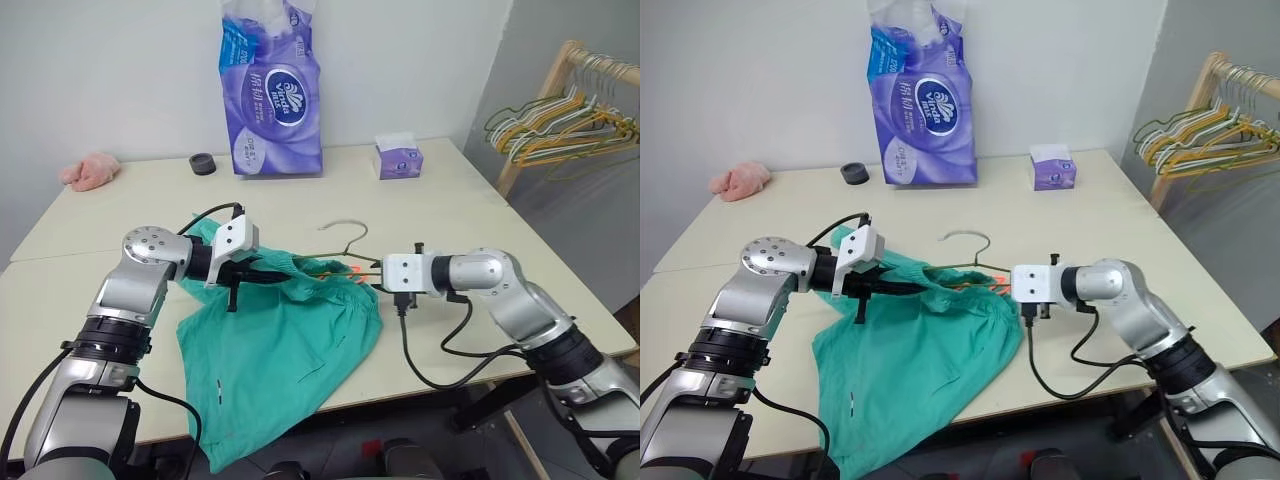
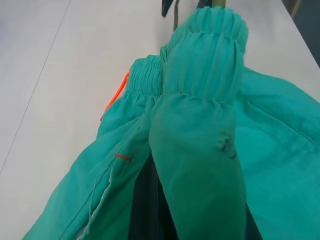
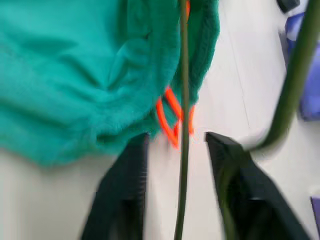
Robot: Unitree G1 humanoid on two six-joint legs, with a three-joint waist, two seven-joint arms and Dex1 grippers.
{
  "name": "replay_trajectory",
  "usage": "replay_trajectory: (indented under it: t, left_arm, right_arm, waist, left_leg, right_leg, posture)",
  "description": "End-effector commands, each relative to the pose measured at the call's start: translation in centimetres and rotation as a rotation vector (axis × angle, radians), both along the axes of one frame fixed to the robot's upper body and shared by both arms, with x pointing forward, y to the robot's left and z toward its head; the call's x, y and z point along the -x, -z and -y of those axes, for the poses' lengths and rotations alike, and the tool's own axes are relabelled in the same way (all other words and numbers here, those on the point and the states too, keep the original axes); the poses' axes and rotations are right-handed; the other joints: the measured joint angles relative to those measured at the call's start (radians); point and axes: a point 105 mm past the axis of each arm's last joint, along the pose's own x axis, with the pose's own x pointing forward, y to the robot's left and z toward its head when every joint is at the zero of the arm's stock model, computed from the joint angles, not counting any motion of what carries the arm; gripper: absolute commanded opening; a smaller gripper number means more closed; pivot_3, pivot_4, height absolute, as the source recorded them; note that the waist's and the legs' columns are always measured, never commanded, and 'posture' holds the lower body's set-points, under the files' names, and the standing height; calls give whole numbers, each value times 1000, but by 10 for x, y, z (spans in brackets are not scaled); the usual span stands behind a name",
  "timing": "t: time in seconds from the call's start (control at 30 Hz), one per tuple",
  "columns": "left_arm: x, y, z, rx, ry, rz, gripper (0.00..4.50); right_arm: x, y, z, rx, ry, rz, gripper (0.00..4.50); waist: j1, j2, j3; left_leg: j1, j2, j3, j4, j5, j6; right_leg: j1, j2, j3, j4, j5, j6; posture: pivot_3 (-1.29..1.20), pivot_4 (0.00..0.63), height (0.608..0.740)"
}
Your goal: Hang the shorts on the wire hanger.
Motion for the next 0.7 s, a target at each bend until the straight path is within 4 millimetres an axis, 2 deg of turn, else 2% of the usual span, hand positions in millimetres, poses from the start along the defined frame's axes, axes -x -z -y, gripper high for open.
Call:
replay_trajectory:
  t: [0.03,0.1,0.13,0.17,0.2,0.3,0.4,0.57,0.7]
  left_arm:
    - [-7,-12,-10,21,-62,53,0]
    - [-11,-14,-13,23,-90,72,0]
    - [-13,-15,-15,25,-106,81,0]
    - [-15,-16,-16,26,-116,87,0]
    - [-17,-17,-18,29,-131,98,0]
    - [-22,-22,-21,50,-161,113,0]
    - [-22,-23,-21,50,-162,114,0]
    - [-23,-25,-21,52,-161,117,0]
    - [-23,-26,-20,54,-159,121,0]
  right_arm:
    - [-7,-9,27,39,70,39,3206]
    - [-9,-6,54,-23,215,21,3914]
    - [-6,-3,62,-83,271,-2,4269]
    - [-3,-1,65,-124,302,-17,4459]
    - [6,5,63,-156,300,-69,4459]
    - [30,13,37,-386,312,-205,4459]
    - [38,22,19,-526,385,-298,4459]
    - [41,36,-5,-656,492,-439,4459]
    - [38,51,-21,-675,553,-519,4459]
  waist:
    - [-1,0,0]
    - [-2,0,0]
    - [-1,0,0]
    - [0,-1,0]
    - [0,-1,0]
    - [-2,-1,-1]
    - [-7,-1,-1]
    - [-1,-1,-1]
    - [-3,-1,-1]
  left_leg:
    - [0,0,0,0,0,0]
    - [0,1,1,0,0,0]
    - [0,1,1,0,0,0]
    - [0,1,1,0,0,0]
    - [0,1,1,0,0,0]
    - [0,1,1,0,-1,2]
    - [0,1,0,0,-1,3]
    - [0,0,-1,0,-1,2]
    - [0,0,-2,1,-1,2]
  right_leg:
    - [0,0,0,0,0,0]
    - [0,0,0,0,0,0]
    - [0,0,0,0,0,0]
    - [0,0,0,0,0,0]
    - [0,0,0,0,0,0]
    - [0,0,1,0,0,0]
    - [0,1,1,1,0,-1]
    - [0,1,1,1,0,-1]
    - [0,1,1,1,0,-1]
  posture:
    - [-128,0,740]
    - [-129,0,740]
    - [-130,0,740]
    - [-130,0,740]
    - [-132,0,740]
    - [-136,0,740]
    - [-135,0,740]
    - [-132,0,740]
    - [-131,0,740]
